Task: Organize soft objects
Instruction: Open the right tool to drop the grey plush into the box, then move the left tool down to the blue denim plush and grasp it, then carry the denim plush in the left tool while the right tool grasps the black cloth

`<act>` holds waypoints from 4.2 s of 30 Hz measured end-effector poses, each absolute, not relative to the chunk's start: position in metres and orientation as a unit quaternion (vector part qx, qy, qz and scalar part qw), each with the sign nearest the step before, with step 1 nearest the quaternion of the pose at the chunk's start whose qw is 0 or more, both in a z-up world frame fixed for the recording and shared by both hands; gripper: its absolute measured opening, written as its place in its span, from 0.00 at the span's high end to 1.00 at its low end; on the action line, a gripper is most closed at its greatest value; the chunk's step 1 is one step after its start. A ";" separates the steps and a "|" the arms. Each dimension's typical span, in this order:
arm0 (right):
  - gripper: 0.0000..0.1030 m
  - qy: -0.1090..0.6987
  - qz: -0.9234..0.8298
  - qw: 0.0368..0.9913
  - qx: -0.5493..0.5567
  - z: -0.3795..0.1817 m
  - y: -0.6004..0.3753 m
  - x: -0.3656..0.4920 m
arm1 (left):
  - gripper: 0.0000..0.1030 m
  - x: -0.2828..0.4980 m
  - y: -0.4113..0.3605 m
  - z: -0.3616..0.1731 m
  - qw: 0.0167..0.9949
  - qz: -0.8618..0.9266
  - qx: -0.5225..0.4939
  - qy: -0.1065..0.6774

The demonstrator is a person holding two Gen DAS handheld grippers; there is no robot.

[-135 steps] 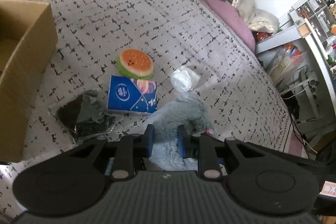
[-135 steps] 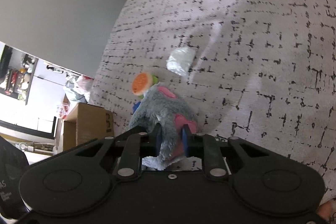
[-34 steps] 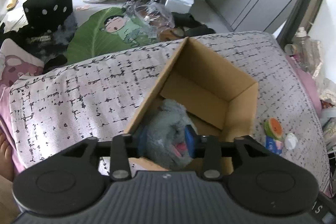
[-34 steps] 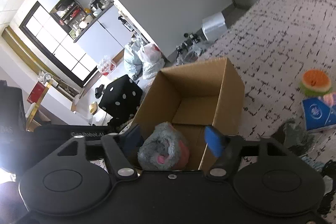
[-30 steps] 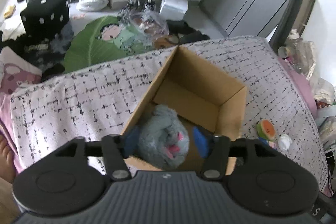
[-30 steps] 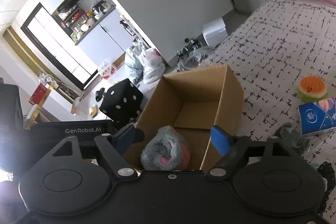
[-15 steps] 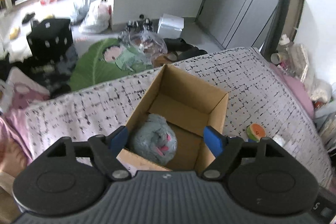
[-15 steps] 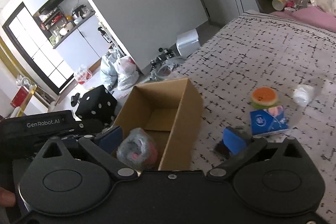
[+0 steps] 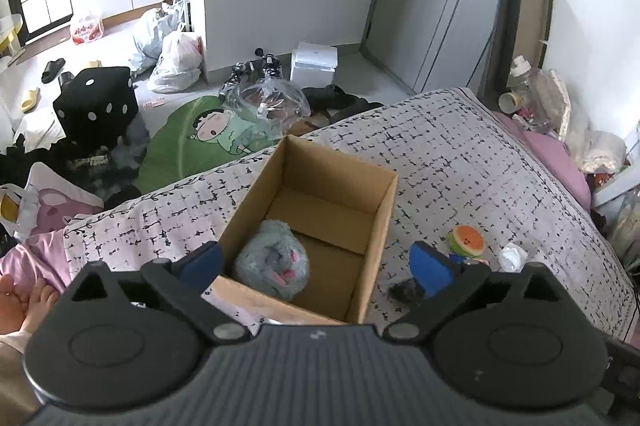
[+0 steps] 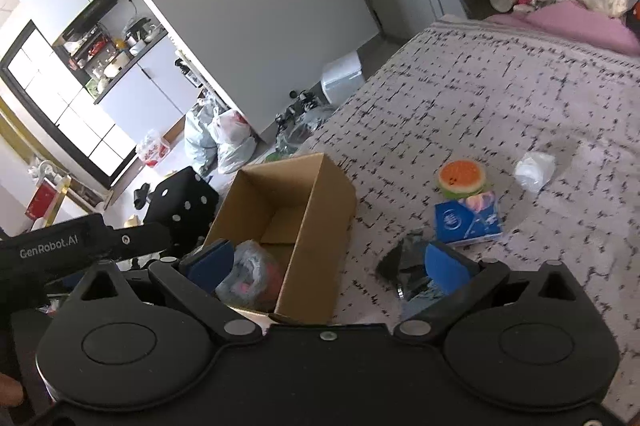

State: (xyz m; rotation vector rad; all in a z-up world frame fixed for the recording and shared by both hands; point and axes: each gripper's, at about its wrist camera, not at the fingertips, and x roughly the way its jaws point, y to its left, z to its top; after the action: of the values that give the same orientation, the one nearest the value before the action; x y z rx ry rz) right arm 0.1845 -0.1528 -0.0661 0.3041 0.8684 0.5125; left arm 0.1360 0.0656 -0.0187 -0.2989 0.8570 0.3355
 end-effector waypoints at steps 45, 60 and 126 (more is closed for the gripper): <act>0.00 0.453 0.110 0.847 0.255 -0.094 -0.305 0.167 | 0.00 0.128 -0.055 -0.036 0.893 0.095 -0.101 0.428; 0.00 0.491 0.109 0.800 0.327 -0.129 -0.313 0.182 | 0.01 0.143 -0.074 -0.078 0.874 0.068 -0.113 0.468; 0.80 0.557 0.094 0.783 0.260 -0.204 -0.207 0.227 | 0.60 0.185 -0.026 -0.190 0.815 0.066 -0.241 0.523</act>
State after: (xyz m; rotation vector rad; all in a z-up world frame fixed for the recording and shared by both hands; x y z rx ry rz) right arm 0.2266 -0.2067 -0.2036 0.5606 1.2021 0.2021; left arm 0.1846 -0.0258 -0.1896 -0.5138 1.1167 0.1418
